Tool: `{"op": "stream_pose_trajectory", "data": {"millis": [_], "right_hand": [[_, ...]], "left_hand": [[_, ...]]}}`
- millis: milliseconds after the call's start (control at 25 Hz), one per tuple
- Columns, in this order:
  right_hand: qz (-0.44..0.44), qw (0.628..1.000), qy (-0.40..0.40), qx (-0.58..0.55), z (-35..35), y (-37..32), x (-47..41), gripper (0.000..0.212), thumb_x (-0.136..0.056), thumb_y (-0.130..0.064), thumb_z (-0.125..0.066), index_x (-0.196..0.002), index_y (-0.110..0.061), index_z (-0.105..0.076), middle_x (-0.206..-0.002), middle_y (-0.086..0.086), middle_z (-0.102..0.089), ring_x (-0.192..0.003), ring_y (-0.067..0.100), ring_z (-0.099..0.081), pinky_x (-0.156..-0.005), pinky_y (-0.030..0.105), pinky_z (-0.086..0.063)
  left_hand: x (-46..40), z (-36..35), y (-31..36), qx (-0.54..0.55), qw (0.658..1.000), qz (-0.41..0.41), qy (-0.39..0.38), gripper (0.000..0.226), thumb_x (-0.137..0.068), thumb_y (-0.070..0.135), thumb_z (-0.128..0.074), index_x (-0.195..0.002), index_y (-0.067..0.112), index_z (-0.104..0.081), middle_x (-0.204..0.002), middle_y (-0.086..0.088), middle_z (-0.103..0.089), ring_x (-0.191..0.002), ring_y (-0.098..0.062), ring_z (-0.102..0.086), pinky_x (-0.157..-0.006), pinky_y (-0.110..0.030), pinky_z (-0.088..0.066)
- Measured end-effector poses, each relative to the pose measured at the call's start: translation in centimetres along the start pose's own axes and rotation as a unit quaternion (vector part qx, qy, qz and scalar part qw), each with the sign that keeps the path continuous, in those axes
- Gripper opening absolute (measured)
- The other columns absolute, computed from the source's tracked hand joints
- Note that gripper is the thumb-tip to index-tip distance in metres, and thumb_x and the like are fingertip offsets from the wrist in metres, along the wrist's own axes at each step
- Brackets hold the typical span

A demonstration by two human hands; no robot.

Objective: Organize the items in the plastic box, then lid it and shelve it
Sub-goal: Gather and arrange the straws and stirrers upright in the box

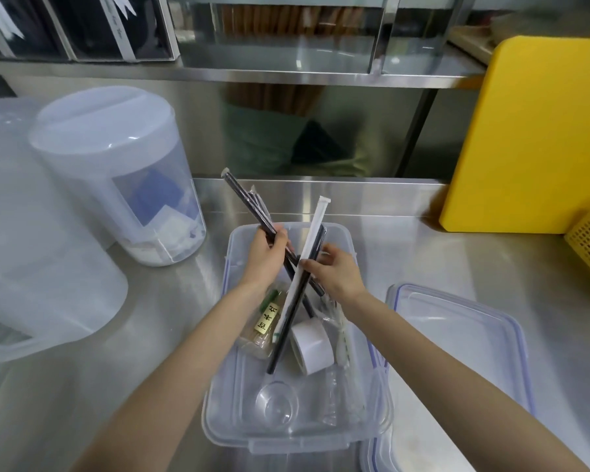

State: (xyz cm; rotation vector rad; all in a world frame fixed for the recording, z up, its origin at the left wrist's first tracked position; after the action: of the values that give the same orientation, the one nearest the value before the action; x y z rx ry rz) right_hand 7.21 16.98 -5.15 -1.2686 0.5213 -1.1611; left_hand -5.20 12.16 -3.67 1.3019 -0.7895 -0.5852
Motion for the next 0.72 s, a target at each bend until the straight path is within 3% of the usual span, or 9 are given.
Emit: {"op": "stream_pose_trajectory", "data": {"millis": [80,200,400,480,720], "right_hand": [[0.018,1.000,0.007,-0.018,0.8,-1.2,1.1,0.019,-0.084,-0.010,-0.063,-0.101,-0.004,-0.059,-0.091,0.022,-0.065,-0.080,0.028,-0.061,-0.077,0.039,-0.053],[0.047,0.999,0.018,-0.008,1.8,-2.8,2.6,0.024,-0.083,-0.009,-0.064,-0.104,0.001,-0.058,-0.103,0.027,-0.066,-0.094,0.039,-0.064,-0.090,0.050,-0.051],[0.106,0.994,0.023,0.034,2.3,-4.5,5.7,0.022,-0.082,-0.013,-0.065,-0.103,-0.007,-0.060,-0.100,0.017,-0.069,-0.096,0.031,-0.064,-0.092,0.047,-0.050],[0.137,0.988,0.013,0.068,1.9,-5.0,7.0,0.024,-0.082,-0.014,-0.065,-0.104,-0.008,-0.061,-0.101,0.015,-0.069,-0.095,0.029,-0.064,-0.090,0.044,-0.051],[0.172,0.976,0.002,0.131,1.2,-5.0,9.7,0.023,-0.084,-0.016,-0.062,-0.106,-0.008,-0.059,-0.098,0.012,-0.068,-0.091,0.026,-0.062,-0.081,0.034,-0.049]], "left_hand": [[1.0,0.7,2.0,-0.018,0.999,-0.041,0.005,0.010,-0.096,0.018,-0.038,-0.101,0.018,-0.047,-0.072,0.005,-0.054,-0.073,-0.004,-0.055,-0.066,-0.011,-0.046],[2.6,2.1,4.3,-0.039,0.995,-0.091,0.014,0.016,-0.097,0.018,-0.037,-0.109,0.019,-0.047,-0.073,0.007,-0.054,-0.074,0.001,-0.054,-0.062,0.000,-0.044],[6.4,3.5,5.5,-0.085,0.985,-0.150,-0.008,0.025,-0.095,0.011,-0.037,-0.118,0.010,-0.048,-0.079,0.002,-0.054,-0.077,-0.002,-0.054,-0.072,-0.006,-0.044],[7.9,3.9,5.3,-0.101,0.980,-0.169,-0.015,0.026,-0.095,0.011,-0.038,-0.119,0.009,-0.048,-0.078,0.002,-0.055,-0.078,-0.005,-0.054,-0.082,-0.016,-0.042],[10.5,5.3,3.8,-0.102,0.981,-0.165,-0.027,0.027,-0.095,0.012,-0.040,-0.121,0.009,-0.046,-0.076,0.007,-0.056,-0.085,-0.015,-0.056,-0.091,-0.028,-0.042]]}}
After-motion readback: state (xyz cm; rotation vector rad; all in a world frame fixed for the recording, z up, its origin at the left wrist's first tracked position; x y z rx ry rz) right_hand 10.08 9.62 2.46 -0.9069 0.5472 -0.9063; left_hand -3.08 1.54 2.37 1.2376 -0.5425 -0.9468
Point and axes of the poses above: each hand's wrist, its own x-axis away from the middle knuckle, its own z-axis out of the back of the hand, y = z × x, the point moved 8 cm from there along -x, towards the middle knuckle
